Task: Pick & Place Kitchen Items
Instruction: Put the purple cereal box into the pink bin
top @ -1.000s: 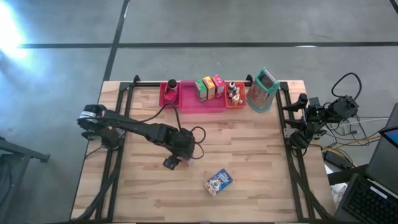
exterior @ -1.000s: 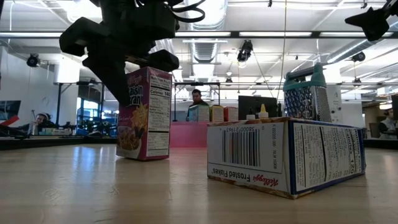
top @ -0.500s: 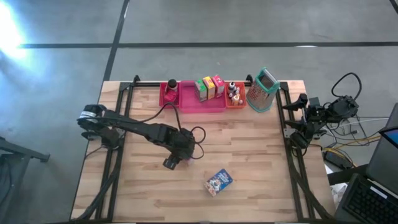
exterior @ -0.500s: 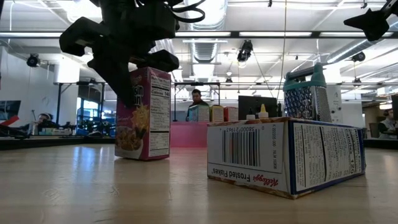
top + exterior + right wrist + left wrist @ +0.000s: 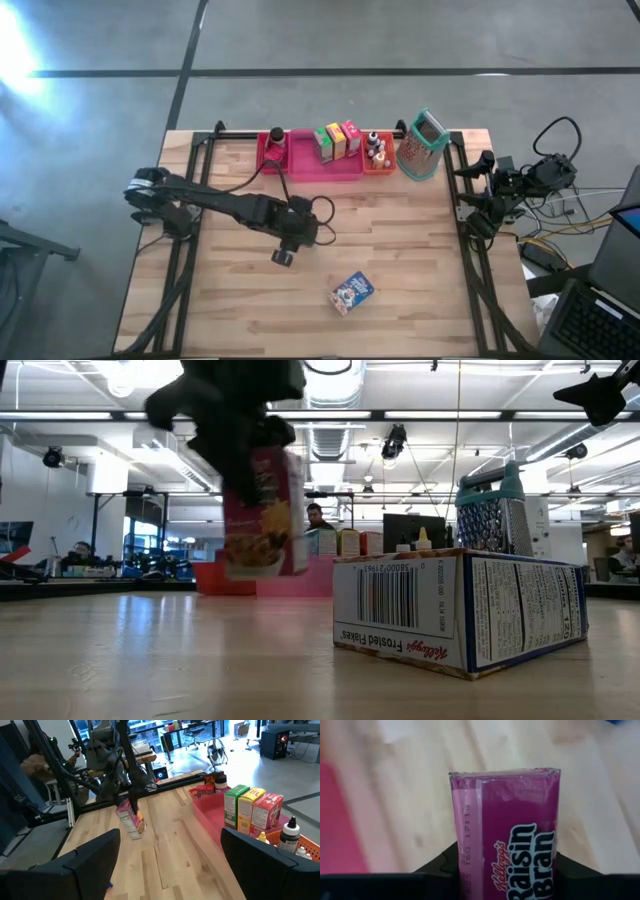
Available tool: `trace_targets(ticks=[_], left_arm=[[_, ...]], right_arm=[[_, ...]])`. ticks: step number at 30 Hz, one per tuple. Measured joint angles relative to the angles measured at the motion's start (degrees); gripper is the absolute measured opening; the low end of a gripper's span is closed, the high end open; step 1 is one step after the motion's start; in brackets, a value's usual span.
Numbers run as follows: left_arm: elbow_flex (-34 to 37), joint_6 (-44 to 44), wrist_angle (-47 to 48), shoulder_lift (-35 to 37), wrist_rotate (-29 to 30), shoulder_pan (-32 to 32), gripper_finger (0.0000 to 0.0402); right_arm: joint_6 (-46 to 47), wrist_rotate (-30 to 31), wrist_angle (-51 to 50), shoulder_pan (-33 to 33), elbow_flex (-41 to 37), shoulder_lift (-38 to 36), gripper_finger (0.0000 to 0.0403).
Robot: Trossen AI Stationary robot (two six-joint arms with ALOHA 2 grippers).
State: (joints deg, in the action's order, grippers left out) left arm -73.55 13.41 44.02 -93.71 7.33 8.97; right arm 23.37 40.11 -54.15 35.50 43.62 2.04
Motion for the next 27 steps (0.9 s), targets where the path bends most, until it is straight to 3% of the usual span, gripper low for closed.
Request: trace_targets(ticks=[8,13,16,20,27], left_arm=[[-7.5,-12.3,3.7,0.1,11.2,-4.4,0.0152],[-12.2,-19.4,4.1,0.1,12.3,-11.7,0.0152],[-15.2,-21.5,5.0,0.1,10.0,-16.7,0.0152],[-18.1,-22.0,5.6,0.2,1.9,-23.2,0.0152],[-19.3,-10.8,0.1,-1.0,-1.7,-29.2,0.0152]], right_arm=[[0.0,0.0,0.0,0.0,0.0,0.0,0.0312],[0.0,0.0,0.0,0.0,0.0,0.0,0.0296],[0.0,0.0,0.0,0.0,0.0,0.0,0.0287],[0.0,0.0,0.0,0.0,0.0,0.0,0.0275],[0.0,0.0,0.0,0.0,0.0,0.0,0.0253]])
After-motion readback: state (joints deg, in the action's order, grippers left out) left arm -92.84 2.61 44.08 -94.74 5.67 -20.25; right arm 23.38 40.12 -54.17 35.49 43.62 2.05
